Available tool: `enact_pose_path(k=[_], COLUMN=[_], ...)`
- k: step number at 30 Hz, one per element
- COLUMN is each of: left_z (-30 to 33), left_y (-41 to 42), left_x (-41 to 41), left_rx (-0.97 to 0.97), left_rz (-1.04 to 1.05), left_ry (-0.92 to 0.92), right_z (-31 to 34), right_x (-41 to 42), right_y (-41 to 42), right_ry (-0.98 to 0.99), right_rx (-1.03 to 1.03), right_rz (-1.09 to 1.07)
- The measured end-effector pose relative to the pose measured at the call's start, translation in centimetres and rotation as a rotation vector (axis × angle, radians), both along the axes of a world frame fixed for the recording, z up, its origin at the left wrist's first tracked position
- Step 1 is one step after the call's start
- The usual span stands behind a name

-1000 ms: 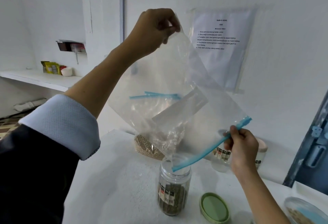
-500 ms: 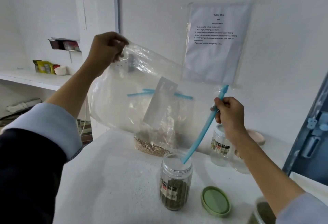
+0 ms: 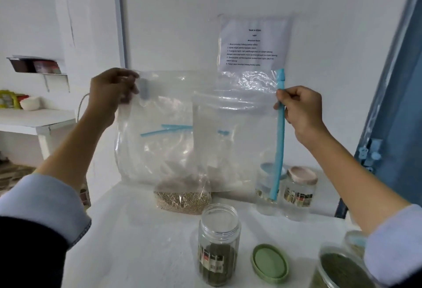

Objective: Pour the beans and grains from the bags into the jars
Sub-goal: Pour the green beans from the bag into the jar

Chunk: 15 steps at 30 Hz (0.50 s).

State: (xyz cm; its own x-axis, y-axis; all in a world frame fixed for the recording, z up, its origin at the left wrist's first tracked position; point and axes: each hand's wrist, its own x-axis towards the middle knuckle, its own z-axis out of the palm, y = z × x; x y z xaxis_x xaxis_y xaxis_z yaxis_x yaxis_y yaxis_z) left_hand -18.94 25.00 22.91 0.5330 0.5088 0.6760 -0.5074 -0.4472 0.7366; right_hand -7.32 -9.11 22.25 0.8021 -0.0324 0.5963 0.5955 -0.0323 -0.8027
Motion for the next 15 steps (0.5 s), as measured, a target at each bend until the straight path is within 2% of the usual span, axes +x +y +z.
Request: enact_pose_path(k=[4, 10, 15], left_z=[-0.9, -1.4, -1.1], left_y=[-1.3, -4.2, -8.6], left_x=[1.8, 5.6, 7.9], left_rx=[-0.013, -0.070, -0.047], left_rz=[-0.186, -0.497, -0.561], left_ry=[0.042, 0.206, 0.248], right_z=[-0.1, 1.6, 2.8], right_x=[0.1, -1.0, -0.6], right_y=[-2.7, -8.7, -13.8], right_ry=[0.019, -0.014, -0.067], right_rx=[-0.017, 0.018, -0.013], right_rz=[-0.090, -0.177, -0.265])
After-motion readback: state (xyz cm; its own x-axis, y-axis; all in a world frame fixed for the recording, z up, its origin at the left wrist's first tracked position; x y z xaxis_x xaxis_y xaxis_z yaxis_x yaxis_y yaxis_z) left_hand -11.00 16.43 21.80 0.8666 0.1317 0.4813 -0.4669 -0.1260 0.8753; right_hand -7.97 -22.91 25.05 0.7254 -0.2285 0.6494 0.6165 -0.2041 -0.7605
